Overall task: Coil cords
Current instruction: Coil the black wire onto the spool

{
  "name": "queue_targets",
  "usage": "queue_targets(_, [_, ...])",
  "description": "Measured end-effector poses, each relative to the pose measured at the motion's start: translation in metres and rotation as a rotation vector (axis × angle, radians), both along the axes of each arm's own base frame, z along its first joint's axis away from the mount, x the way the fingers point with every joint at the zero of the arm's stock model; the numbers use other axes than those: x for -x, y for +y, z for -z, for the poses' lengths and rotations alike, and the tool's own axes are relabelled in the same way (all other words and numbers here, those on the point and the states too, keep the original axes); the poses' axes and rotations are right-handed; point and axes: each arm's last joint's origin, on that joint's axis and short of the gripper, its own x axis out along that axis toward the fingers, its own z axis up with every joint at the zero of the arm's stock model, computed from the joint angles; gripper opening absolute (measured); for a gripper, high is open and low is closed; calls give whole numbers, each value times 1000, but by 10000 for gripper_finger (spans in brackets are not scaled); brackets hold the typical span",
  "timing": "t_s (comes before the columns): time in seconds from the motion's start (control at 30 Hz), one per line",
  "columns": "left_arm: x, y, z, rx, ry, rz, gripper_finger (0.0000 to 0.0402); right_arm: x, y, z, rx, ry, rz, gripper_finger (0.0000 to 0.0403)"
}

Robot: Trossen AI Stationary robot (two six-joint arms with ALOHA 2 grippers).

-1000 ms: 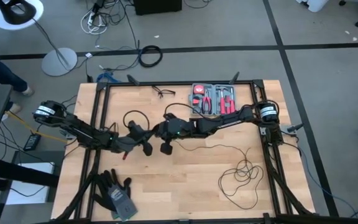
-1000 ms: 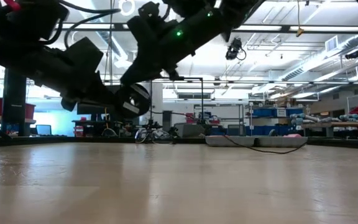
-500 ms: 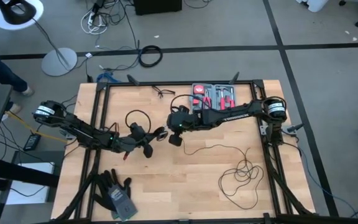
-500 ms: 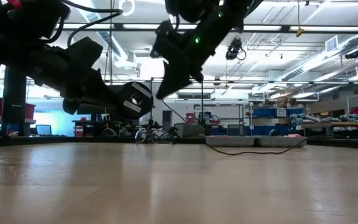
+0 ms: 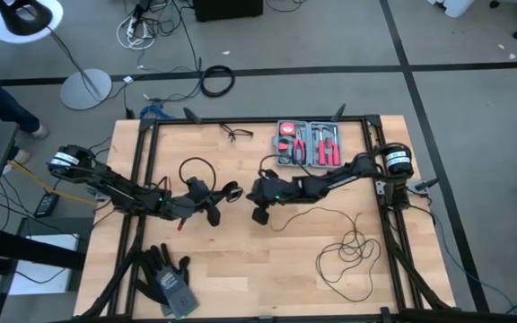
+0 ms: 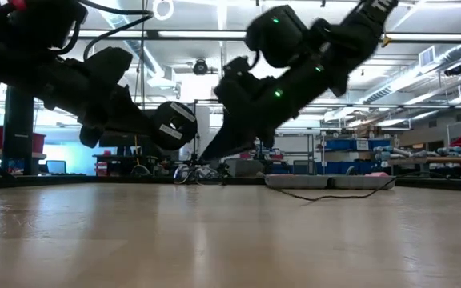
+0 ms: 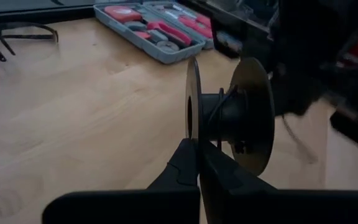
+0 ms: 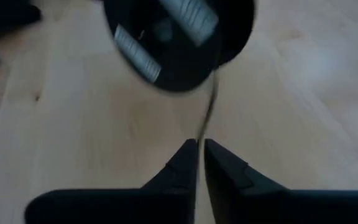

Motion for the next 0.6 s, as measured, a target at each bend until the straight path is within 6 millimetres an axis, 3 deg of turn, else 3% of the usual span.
queue_targets(0.3, [16, 5, 8, 33, -116, -14, 0, 28, 4, 32, -177, 71, 22, 114])
queue_targets(0.6, [23, 7, 9, 19, -156, -11, 0, 29, 7, 31, -207, 44, -21, 117])
